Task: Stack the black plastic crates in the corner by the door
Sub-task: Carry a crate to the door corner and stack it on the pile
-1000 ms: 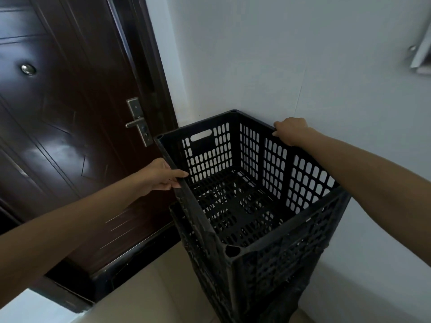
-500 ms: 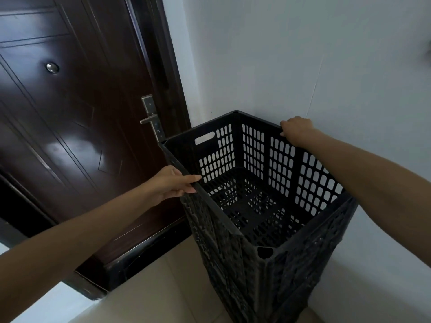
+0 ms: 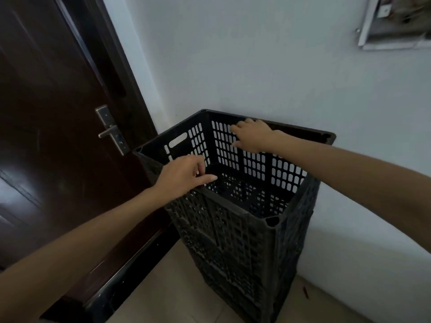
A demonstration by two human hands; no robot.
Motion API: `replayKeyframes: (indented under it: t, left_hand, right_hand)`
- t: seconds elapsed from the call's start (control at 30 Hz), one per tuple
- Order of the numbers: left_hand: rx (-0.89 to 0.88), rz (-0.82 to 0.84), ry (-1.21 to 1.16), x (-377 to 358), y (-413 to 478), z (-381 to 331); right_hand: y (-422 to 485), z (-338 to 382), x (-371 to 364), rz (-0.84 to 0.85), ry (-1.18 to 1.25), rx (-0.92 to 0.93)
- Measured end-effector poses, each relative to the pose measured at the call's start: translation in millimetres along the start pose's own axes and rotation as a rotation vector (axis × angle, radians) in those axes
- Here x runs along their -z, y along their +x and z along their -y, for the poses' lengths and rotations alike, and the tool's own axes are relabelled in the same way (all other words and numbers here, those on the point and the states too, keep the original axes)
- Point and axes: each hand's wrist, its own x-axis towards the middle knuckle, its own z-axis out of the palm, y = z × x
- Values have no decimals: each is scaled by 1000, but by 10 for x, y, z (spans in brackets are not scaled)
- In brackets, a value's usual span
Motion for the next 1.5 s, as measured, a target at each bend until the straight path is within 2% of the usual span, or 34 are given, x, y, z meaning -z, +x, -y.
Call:
replayKeyframes:
  t: [0.1, 0.23, 0.33, 0.43, 0.53, 0.6, 0.83, 1.0, 1.2, 1.33, 1.5]
  left_hand:
    - [-204, 47, -99, -208, -15, -281]
    - [-313, 195, -213, -340, -46, -506]
    - [-265, 323, -160, -339, 20, -579]
    - [-224, 409, -28, -352, 74, -636]
    - [-246, 321, 106, -417, 36, -636]
    - [-295, 242, 166, -466, 4, -610]
    - [-264, 40, 69, -492, -43, -633]
    - [-256, 5, 11, -471, -98, -644]
    - [-332, 13, -143, -342, -58, -321]
    - [-224, -96, -203, -185, 116, 313]
    - [46, -225, -228, -173, 250, 1189]
  right_hand:
    - [-402, 154, 123, 58, 197, -71]
    - [-1093, 395, 222, 81, 521, -155]
    - [-1592, 634, 152, 77, 546, -306]
    - [-1883, 897, -43, 37, 361, -408]
    - [-1936, 1016, -138, -78, 236, -467]
    - [-1912, 1014, -143, -88, 219, -465]
    - [-1894, 953, -132, -70, 231, -427]
    - [-1931, 965, -98, -35, 260, -428]
    - [-1864, 812, -24, 89, 512, -423]
    - [-1421, 711, 163, 55, 554, -309]
    - [-701, 1183, 311, 13, 492, -71]
